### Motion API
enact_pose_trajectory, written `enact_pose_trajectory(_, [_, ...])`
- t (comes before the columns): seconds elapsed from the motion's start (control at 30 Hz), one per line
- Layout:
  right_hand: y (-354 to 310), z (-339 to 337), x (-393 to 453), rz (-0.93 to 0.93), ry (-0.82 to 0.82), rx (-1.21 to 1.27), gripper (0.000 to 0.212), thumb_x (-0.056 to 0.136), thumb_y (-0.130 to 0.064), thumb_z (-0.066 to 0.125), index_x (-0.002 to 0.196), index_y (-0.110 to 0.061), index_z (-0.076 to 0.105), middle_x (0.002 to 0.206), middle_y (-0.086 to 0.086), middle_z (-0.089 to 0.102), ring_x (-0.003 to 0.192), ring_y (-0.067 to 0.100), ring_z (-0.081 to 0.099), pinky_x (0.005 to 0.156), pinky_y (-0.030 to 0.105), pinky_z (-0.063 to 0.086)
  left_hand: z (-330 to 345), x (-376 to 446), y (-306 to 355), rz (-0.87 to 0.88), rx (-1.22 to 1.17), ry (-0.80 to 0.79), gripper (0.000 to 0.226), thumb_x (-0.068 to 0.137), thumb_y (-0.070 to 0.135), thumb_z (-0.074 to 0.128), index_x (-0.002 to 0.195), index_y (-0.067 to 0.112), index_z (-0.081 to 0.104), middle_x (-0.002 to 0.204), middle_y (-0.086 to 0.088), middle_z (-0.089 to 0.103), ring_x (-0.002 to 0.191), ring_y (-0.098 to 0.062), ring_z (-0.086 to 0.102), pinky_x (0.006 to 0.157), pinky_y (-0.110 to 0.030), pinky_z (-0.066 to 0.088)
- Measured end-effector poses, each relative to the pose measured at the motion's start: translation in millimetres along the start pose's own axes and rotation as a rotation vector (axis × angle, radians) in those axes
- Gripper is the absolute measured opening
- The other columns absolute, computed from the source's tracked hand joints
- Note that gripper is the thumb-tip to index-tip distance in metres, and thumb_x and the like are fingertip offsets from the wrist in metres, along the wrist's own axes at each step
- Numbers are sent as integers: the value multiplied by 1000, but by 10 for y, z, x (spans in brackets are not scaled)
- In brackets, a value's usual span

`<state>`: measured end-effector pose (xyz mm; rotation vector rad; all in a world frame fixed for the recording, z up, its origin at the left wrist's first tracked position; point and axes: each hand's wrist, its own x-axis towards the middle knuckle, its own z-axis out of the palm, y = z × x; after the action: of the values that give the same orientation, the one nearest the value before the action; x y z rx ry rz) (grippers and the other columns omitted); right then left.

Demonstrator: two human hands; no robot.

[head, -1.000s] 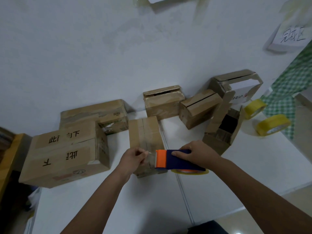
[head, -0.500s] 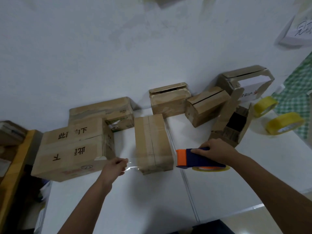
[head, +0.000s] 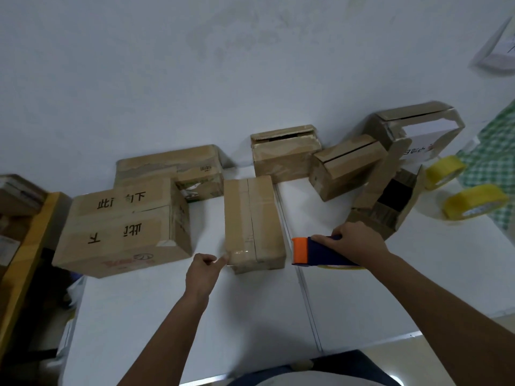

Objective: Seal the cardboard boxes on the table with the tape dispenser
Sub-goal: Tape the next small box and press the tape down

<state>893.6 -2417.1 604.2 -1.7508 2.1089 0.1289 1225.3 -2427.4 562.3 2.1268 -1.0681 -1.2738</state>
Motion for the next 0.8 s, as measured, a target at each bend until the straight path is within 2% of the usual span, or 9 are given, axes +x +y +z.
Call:
enact_pose_trajectory(0.1, [-13, 1, 15, -13, -5, 4, 71, 80, -83, 37, 80, -19, 69, 66, -3, 63, 59, 10, 61, 55, 22, 45, 23, -8, -53, -14, -23, 6, 43, 81, 47, 77, 104, 15, 57, 103, -2, 62, 100, -25, 60, 78, -31, 43])
enact_pose_trajectory(0.37, [11, 39, 116, -50, -1, 2, 69, 81, -81, 37, 79, -20, 68, 66, -3, 64, 59, 11, 62, 60, 24, 52, 83, 16, -75, -35, -27, 54, 51, 78, 53, 77, 106, 16, 55, 93, 10, 54, 97, -18, 52, 81, -30, 39])
enact_pose_trajectory(0.47, [16, 49, 155, -54, -14, -19, 70, 81, -81, 36, 82, -19, 68, 67, -3, 65, 60, 10, 62, 61, 24, 52, 117, 30, -82, -34, -2, 38, 55, 77, 56, 76, 108, 17, 52, 96, 9, 52, 99, -17, 51, 82, -30, 38])
enact_pose_trajectory(0.63, [49, 107, 186, -46, -21, -16, 70, 81, -81, 38, 83, -19, 69, 68, -4, 65, 60, 10, 62, 62, 24, 53, 181, 58, -140, -31, 45, 45, 55, 79, 55, 75, 110, 15, 51, 103, 3, 54, 98, -19, 53, 79, -29, 39])
enact_pose_trajectory(0.8, [50, 148, 209, -25, -50, 10, 72, 79, -82, 36, 79, -18, 67, 67, -3, 65, 59, 10, 62, 62, 24, 52, 190, 116, -143, -24, 59, 69, 53, 79, 54, 76, 107, 15, 52, 94, 6, 53, 91, -17, 54, 73, -29, 39])
